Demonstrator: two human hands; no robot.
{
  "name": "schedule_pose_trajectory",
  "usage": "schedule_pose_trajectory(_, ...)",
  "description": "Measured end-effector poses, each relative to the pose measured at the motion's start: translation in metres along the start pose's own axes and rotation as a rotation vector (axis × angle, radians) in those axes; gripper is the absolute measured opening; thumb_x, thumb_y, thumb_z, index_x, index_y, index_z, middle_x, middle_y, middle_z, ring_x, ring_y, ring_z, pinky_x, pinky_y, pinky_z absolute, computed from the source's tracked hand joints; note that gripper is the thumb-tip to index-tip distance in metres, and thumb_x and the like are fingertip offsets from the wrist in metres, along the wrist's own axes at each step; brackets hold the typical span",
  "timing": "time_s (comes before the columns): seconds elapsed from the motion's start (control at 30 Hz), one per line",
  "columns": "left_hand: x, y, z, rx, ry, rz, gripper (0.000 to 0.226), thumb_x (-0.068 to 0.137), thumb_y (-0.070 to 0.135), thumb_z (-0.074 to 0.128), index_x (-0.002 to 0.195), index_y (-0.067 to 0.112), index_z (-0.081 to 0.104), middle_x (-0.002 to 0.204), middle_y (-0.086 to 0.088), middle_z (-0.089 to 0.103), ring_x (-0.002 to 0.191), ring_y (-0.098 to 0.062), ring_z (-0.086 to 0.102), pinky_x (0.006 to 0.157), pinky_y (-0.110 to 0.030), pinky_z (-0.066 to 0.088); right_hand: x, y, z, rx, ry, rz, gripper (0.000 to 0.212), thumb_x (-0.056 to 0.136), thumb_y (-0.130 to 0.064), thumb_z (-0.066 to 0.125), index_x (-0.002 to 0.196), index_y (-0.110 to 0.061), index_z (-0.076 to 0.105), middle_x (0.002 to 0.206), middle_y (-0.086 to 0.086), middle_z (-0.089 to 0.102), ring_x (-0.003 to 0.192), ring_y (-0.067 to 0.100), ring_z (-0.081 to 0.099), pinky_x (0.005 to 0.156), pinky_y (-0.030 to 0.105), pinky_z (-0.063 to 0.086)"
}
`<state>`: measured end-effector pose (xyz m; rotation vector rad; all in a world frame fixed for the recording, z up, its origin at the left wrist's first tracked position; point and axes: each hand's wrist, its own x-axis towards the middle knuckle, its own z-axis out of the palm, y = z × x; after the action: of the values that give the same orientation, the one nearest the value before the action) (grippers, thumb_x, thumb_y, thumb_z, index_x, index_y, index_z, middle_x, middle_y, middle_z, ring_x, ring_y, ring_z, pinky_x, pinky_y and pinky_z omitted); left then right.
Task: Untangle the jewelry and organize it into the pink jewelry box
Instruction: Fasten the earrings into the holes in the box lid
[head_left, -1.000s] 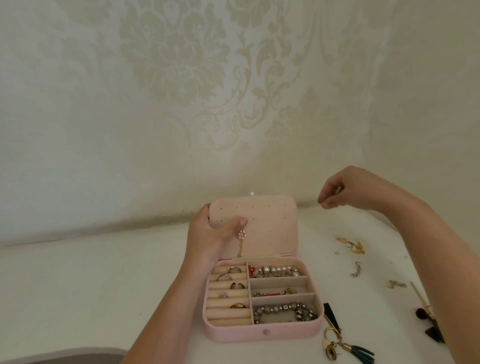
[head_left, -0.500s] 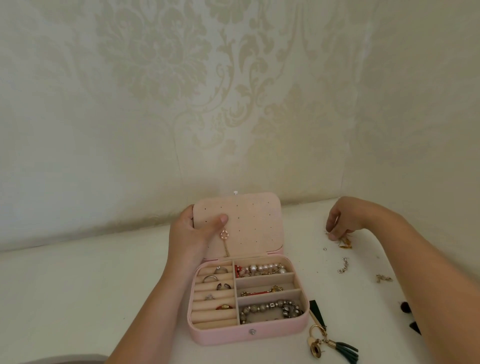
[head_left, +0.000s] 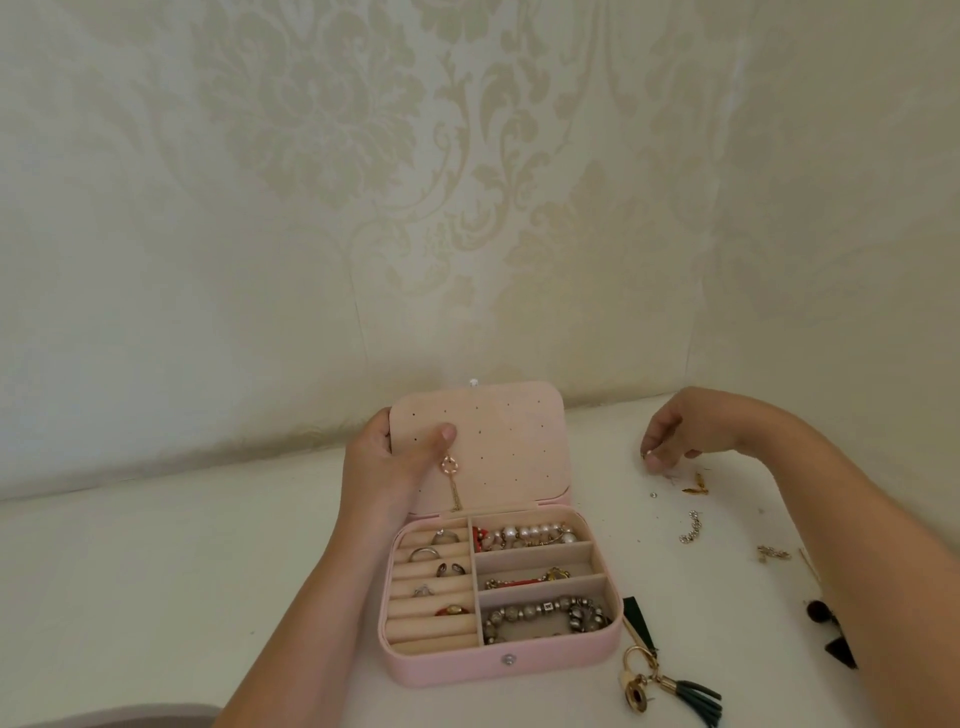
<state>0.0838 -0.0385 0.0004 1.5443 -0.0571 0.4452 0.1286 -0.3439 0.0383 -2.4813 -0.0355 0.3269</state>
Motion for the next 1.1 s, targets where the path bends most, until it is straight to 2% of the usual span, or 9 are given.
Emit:
schedule_pose_trajectory(0.17, 0.001, -0.001, 0.001, 0.03, 0.009, -0.006, 0.019, 0.078, 0.01, 0.074, 0.095, 0.012, 0.066, 0.086, 0.001, 0.071, 0.064, 0.0, 0.066, 0.053, -0.014, 0.049, -0.008, -0.007, -0.008, 0.108, -0.013, -0.085, 0.013, 0.077, -0.008, 0.074, 0.088, -0.014, 0.075, 0.082, 0.0, 0.074, 0.071, 0.006, 0.063, 0.067, 0.017, 0.045)
schedule_pose_trajectory(0.27, 0.001, -0.001, 0.0, 0.043, 0.011, -0.009, 0.018, 0.078, 0.01, 0.074, 0.093, 0.014, 0.066, 0.086, 0.002, 0.072, 0.067, -0.001, 0.067, 0.055, -0.015, 0.05, -0.015, -0.016, -0.013, 0.229, -0.023, -0.167, 0.011, 0.08, -0.008, 0.071, 0.09, -0.01, 0.075, 0.082, 0.002, 0.074, 0.071, 0.007, 0.064, 0.068, 0.015, 0.049)
schedule_pose_trajectory(0.4, 0.001, -0.001, 0.0, 0.043, 0.019, -0.013, 0.017, 0.078, 0.01, 0.074, 0.093, 0.014, 0.067, 0.086, 0.0, 0.072, 0.068, -0.004, 0.068, 0.056, -0.017, 0.051, -0.029, -0.038, -0.019, 0.378, -0.043, -0.289, 0.015, 0.082, -0.014, 0.066, 0.092, -0.005, 0.072, 0.079, 0.002, 0.07, 0.073, 0.009, 0.06, 0.068, 0.018, 0.046)
schedule_pose_trajectory(0.47, 0.0, -0.001, 0.0, 0.039, 0.024, -0.019, 0.018, 0.078, 0.01, 0.074, 0.094, 0.014, 0.067, 0.086, 0.0, 0.072, 0.069, -0.006, 0.068, 0.055, -0.016, 0.051, -0.036, -0.053, -0.019, 0.382, -0.065, -0.35, 0.018, 0.08, -0.017, 0.066, 0.092, -0.005, 0.072, 0.08, 0.003, 0.069, 0.072, 0.008, 0.059, 0.067, 0.017, 0.046)
schedule_pose_trajectory(0.57, 0.001, -0.001, 0.001, 0.047, 0.044, -0.025, 0.02, 0.077, 0.01, 0.074, 0.095, 0.013, 0.067, 0.086, -0.002, 0.072, 0.07, -0.009, 0.068, 0.055, -0.017, 0.051, -0.045, -0.075, -0.014, 0.375, -0.075, -0.436, 0.011, 0.082, -0.009, 0.065, 0.09, -0.006, 0.072, 0.079, 0.005, 0.07, 0.071, 0.009, 0.061, 0.063, 0.014, 0.048)
schedule_pose_trajectory(0.73, 0.002, -0.002, 0.0, 0.062, 0.062, -0.031, 0.019, 0.076, 0.012, 0.076, 0.093, 0.012, 0.068, 0.082, -0.002, 0.072, 0.066, -0.006, 0.067, 0.054, -0.018, 0.05, -0.057, -0.104, 0.003, 0.414, -0.067, -0.587, 0.008, 0.08, -0.008, 0.067, 0.086, -0.007, 0.071, 0.08, 0.008, 0.071, 0.069, 0.011, 0.064, 0.064, 0.017, 0.051)
schedule_pose_trajectory(0.83, 0.003, -0.003, -0.001, 0.071, 0.105, -0.05, 0.018, 0.075, 0.014, 0.077, 0.09, 0.014, 0.068, 0.081, -0.001, 0.072, 0.07, -0.013, 0.068, 0.059, -0.026, 0.052, -0.057, -0.114, 0.016, 0.465, -0.061, -0.619, 0.007, 0.078, -0.008, 0.067, 0.084, -0.006, 0.07, 0.076, 0.007, 0.071, 0.067, 0.013, 0.065, 0.062, 0.018, 0.053)
schedule_pose_trajectory(0.9, 0.002, -0.003, -0.001, 0.077, 0.131, -0.062, 0.017, 0.075, 0.015, 0.077, 0.089, 0.015, 0.068, 0.08, 0.001, 0.072, 0.069, -0.014, 0.067, 0.058, -0.024, 0.049, -0.055, -0.118, 0.025, 0.491, -0.052, -0.627, 0.005, 0.081, -0.006, 0.066, 0.085, -0.005, 0.069, 0.076, 0.008, 0.071, 0.069, 0.013, 0.065, 0.065, 0.019, 0.054)
schedule_pose_trajectory(1.1, 0.002, -0.001, 0.0, 0.086, 0.127, -0.052, 0.018, 0.074, 0.016, 0.078, 0.089, 0.015, 0.068, 0.081, 0.0, 0.072, 0.072, -0.015, 0.068, 0.061, -0.028, 0.052, -0.043, -0.124, 0.057, 0.624, -0.032, -0.628, 0.009, 0.082, 0.009, 0.063, 0.08, 0.001, 0.063, 0.073, 0.013, 0.069, 0.064, 0.015, 0.065, 0.062, 0.02, 0.052)
